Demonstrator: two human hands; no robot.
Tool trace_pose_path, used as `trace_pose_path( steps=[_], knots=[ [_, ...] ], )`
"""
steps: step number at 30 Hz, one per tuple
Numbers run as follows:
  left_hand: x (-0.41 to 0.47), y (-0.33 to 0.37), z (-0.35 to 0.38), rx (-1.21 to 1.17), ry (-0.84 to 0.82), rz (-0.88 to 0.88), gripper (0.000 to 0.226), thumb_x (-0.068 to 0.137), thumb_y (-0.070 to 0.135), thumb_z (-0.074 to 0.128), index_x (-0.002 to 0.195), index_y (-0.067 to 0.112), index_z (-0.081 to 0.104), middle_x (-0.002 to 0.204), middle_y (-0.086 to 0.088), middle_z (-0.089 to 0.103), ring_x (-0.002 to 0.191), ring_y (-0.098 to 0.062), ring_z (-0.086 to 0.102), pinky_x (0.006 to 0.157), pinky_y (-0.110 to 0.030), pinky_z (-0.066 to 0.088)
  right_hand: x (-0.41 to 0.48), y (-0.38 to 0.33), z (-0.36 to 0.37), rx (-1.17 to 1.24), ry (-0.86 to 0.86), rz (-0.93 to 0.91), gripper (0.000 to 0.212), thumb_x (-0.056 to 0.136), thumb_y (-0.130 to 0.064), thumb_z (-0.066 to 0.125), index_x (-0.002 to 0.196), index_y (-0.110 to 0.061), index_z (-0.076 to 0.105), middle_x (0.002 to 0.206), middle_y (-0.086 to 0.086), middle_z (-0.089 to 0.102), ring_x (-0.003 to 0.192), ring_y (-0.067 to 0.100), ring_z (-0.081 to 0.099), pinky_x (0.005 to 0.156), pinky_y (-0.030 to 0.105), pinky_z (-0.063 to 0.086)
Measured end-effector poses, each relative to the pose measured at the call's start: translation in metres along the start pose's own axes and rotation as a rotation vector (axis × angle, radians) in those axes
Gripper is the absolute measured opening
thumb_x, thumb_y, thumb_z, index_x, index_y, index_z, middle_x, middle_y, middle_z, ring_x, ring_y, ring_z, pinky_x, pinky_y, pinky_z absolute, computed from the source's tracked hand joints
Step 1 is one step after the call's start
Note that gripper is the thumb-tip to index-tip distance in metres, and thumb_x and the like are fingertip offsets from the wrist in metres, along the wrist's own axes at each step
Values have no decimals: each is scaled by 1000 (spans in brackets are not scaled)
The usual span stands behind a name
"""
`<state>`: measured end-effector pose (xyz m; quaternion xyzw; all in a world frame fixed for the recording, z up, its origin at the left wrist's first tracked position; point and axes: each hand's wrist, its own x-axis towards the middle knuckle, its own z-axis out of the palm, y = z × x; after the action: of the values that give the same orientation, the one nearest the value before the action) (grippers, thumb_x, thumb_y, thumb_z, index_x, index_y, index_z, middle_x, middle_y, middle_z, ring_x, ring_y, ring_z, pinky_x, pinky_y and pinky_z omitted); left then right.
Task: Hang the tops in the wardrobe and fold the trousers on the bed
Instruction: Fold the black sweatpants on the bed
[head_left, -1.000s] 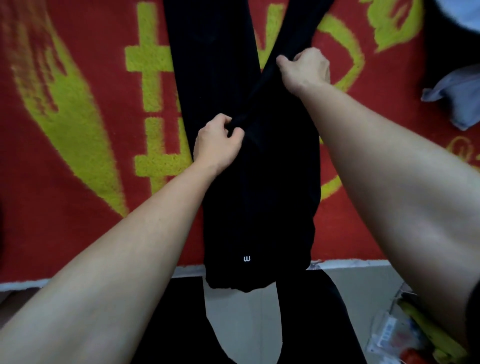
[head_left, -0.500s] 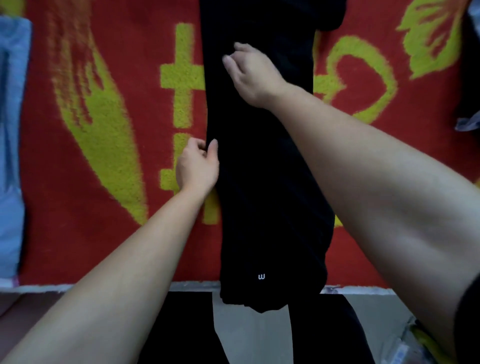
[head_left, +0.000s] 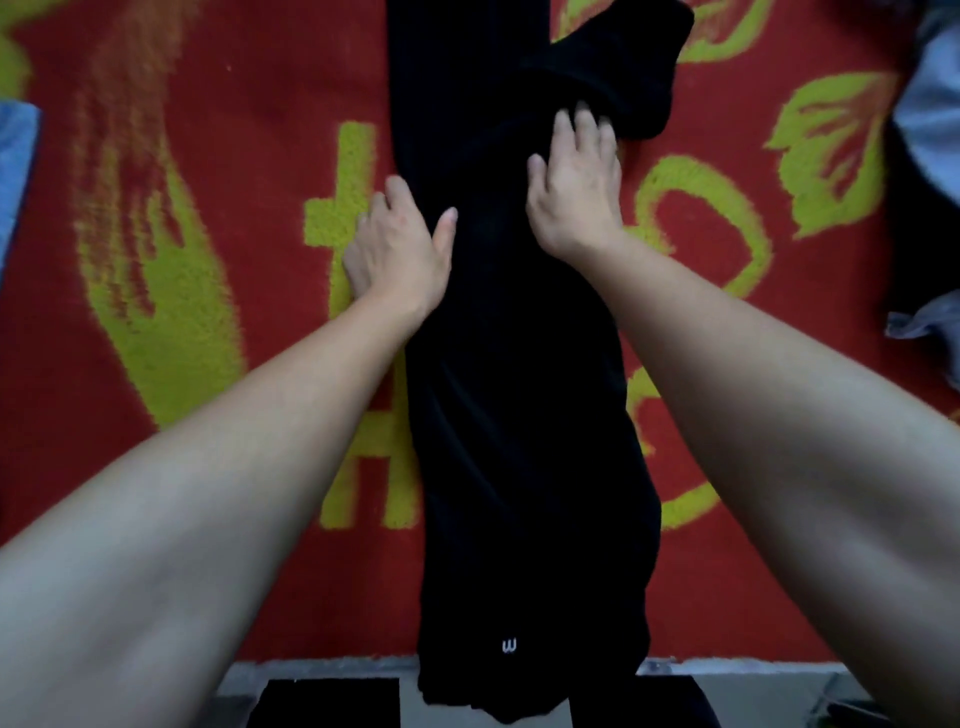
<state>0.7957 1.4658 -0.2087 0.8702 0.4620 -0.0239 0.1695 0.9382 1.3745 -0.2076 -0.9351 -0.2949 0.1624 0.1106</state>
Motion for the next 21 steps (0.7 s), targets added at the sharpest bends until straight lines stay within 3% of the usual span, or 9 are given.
trace_pose_path(
  steps=[3,5,8,10,12,15,18,19,21],
  knots=[
    [43,9,-6,79,44,41,57,92,44,58,135,11,41,135,-15,47,127,-35,43,98,-50,40,19,-4,-7,96,145,41,60,105,-28,36,159,-13,15,165,14,11,151,33,12,120,40,15],
    [65,9,-8,189,11,130,65,92,43,57,144,10,34,149,-19,34,138,-37,30,109,-55,30,29,-9,-11,216,262,127,63,103,-32,43,158,-15,18,162,16,13,148,31,19,118,34,19],
    [86,-3,-4,256,-135,201,80,96,52,42,157,15,3,164,-13,-6,151,-31,-7,116,-62,1,51,-21,-22,680,446,490,79,95,-35,61,157,-14,15,153,16,18,138,27,32,111,24,24],
    [93,-12,3,234,-229,196,83,97,59,30,155,18,-13,161,-6,-25,148,-25,-24,115,-63,-10,70,-18,-31,923,464,758,87,91,-38,68,155,-13,15,150,15,23,133,25,39,110,27,32],
    [99,-16,7,213,-297,195,84,96,64,22,153,19,-21,158,-4,-33,145,-23,-31,113,-62,-15,82,-9,-35,1025,369,872,70,90,-40,69,147,-13,37,141,11,45,123,23,53,103,30,43],
    [102,-20,8,171,-348,204,86,93,70,15,151,21,-25,156,-2,-38,143,-22,-35,110,-62,-19,94,-14,-51,989,343,681,42,90,-43,68,120,-15,61,118,0,63,106,19,62,94,32,51],
    [104,-24,10,158,-361,229,90,87,77,7,151,24,-26,155,1,-39,142,-20,-37,110,-62,-20,121,-41,-70,1030,544,395,35,83,-27,76,110,-8,64,107,5,69,98,17,65,91,33,52],
    [105,-25,10,149,-373,223,93,83,81,4,151,25,-25,155,2,-38,142,-19,-37,109,-61,-21,131,-52,-72,1128,491,272,35,81,-19,79,108,-3,63,102,9,71,92,18,68,87,35,54],
    [108,-24,9,130,-400,200,100,75,87,-2,152,27,-23,155,5,-38,141,-17,-37,107,-58,-25,142,-74,-73,1331,179,66,38,80,-15,78,111,-4,58,102,8,71,88,20,72,77,33,58]
  ],
)
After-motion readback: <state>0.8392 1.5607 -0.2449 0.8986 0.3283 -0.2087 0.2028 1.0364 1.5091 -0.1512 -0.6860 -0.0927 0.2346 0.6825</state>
